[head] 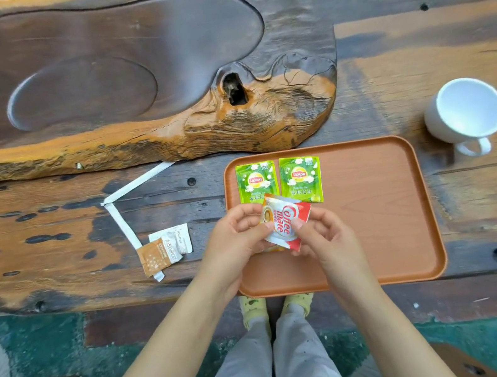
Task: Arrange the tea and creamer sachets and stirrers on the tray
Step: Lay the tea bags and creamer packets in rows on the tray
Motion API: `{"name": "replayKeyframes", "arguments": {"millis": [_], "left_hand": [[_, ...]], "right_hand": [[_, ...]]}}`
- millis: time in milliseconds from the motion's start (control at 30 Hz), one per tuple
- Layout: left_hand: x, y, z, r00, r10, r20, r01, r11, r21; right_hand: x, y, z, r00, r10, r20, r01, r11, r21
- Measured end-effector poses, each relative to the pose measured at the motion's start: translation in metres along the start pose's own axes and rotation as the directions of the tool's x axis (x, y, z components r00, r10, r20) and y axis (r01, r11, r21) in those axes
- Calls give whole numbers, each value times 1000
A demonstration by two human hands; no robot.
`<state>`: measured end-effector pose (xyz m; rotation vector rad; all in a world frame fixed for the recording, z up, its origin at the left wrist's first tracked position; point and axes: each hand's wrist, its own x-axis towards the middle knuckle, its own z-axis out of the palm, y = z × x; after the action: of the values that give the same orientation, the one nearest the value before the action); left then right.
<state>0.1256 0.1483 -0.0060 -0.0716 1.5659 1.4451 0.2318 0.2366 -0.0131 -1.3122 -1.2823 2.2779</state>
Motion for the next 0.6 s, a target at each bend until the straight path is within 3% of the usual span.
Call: {"name": "replayKeyframes", "arguments": {"millis": [200, 400, 533, 600], "left_hand": [[-3, -4, 9, 998, -55, 3, 55, 991, -119], [-9, -8, 9, 999, -38, 25, 32, 978, 205], [-22, -19, 23, 988, -149, 24, 145, 980, 140], [-23, -27, 27, 998, -8, -61, 26, 950, 312]], "right_hand": [[-6, 4, -9, 999, -45, 24, 47, 994, -103], [3, -7, -32, 991, -40, 127, 92, 895, -437], [3, -5, -41, 996, -84, -41, 68, 951, -301], [5, 1, -44, 984, -115, -138, 65, 945, -321]]}}
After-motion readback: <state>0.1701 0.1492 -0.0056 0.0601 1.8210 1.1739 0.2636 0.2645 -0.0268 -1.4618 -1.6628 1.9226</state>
